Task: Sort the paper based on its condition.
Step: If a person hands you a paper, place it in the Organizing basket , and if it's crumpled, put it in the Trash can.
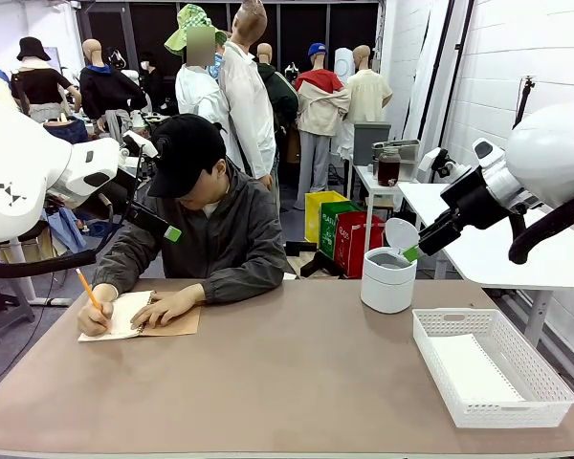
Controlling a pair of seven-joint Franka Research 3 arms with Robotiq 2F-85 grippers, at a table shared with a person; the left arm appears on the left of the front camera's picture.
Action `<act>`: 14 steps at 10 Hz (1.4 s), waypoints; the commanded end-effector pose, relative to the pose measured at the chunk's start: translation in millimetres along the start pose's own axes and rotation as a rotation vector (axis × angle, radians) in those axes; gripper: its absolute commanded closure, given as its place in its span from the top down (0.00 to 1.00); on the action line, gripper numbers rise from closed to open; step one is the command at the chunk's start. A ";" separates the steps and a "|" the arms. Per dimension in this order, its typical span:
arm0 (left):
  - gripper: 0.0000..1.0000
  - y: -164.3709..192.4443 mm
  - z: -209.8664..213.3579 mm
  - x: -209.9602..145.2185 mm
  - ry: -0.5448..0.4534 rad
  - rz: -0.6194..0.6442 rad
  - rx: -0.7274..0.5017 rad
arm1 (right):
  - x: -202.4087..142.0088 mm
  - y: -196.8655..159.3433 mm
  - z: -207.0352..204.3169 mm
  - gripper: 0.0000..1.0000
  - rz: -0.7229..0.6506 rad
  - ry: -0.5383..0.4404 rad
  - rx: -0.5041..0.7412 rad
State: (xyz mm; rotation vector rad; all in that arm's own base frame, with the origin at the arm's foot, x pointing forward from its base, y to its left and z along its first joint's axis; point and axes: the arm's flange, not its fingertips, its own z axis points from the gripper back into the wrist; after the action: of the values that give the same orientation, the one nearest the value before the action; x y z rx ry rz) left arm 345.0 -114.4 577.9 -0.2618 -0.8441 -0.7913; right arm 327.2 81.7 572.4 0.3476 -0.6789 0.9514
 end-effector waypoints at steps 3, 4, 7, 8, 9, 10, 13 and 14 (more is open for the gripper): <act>1.00 1.1 0.9 -0.1 0.004 0.004 -0.007 | 1.0 -0.4 0.2 1.00 0.005 0.003 0.004; 1.00 1.1 0.9 -0.1 0.004 0.004 -0.007 | 1.0 -0.4 0.2 1.00 0.005 0.003 0.004; 1.00 1.1 0.9 -0.1 0.004 0.004 -0.007 | 1.0 -0.4 0.2 1.00 0.005 0.003 0.004; 1.00 1.1 0.9 -0.1 0.004 0.004 -0.007 | 1.0 -0.4 0.2 1.00 0.005 0.003 0.004; 1.00 1.1 0.9 -0.1 0.004 0.004 -0.007 | 1.0 -0.4 0.2 1.00 0.005 0.003 0.004; 1.00 1.1 0.9 -0.1 0.004 0.004 -0.007 | 1.0 -0.4 0.2 1.00 0.005 0.003 0.004; 1.00 1.1 0.9 -0.1 0.004 0.004 -0.007 | 1.0 -0.4 0.2 1.00 0.005 0.003 0.004; 1.00 1.1 0.9 -0.1 0.004 0.004 -0.007 | 1.0 -0.4 0.2 1.00 0.005 0.003 0.004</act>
State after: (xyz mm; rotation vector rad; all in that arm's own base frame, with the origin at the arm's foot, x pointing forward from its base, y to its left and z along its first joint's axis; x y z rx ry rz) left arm 345.0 -114.4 577.9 -0.2618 -0.8441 -0.7913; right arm 327.2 81.7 572.4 0.3476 -0.6789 0.9514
